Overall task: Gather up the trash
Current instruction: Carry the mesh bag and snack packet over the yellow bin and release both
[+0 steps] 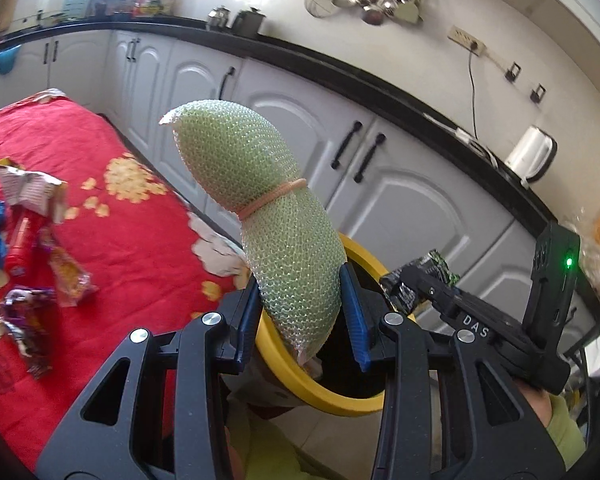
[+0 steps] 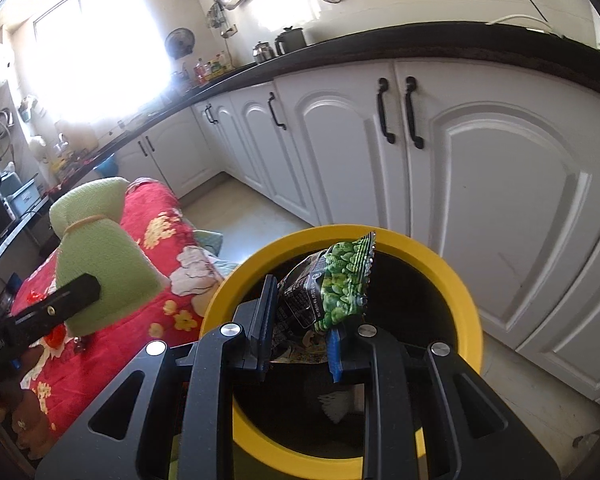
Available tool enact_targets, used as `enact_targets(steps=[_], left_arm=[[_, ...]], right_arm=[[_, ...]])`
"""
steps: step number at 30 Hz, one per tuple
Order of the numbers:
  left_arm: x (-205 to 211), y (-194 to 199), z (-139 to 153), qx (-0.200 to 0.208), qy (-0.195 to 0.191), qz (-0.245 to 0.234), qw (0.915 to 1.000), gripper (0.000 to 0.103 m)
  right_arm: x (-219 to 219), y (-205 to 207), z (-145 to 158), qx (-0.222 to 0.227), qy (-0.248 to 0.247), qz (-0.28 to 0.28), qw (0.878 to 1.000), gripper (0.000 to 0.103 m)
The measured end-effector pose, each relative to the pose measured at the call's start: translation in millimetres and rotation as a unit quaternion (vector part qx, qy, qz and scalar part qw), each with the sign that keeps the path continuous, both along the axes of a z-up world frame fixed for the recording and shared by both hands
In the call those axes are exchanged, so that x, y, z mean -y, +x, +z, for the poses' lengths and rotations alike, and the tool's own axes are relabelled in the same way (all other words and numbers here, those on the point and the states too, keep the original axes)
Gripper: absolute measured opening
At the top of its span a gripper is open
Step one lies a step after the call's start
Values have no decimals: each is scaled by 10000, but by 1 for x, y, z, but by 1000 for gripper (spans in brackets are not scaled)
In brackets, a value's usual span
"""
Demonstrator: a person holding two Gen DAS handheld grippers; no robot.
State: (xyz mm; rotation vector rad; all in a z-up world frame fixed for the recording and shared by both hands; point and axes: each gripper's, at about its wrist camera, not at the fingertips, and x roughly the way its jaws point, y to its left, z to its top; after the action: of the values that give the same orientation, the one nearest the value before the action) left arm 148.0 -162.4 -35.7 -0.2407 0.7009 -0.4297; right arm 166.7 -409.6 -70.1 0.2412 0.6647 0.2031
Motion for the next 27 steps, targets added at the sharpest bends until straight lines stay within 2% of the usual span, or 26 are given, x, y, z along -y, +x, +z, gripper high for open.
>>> enact_targets(steps=[10,27], left_arm=[[34,6,-24,-271,218,-398,9986,30],[67,22,-66,-984,496,-897,9899,32]], right_arm=[[26,-3,-15,-144,32,-283,9995,21],[32,9,-47,-610,-20,-288,9977,23]])
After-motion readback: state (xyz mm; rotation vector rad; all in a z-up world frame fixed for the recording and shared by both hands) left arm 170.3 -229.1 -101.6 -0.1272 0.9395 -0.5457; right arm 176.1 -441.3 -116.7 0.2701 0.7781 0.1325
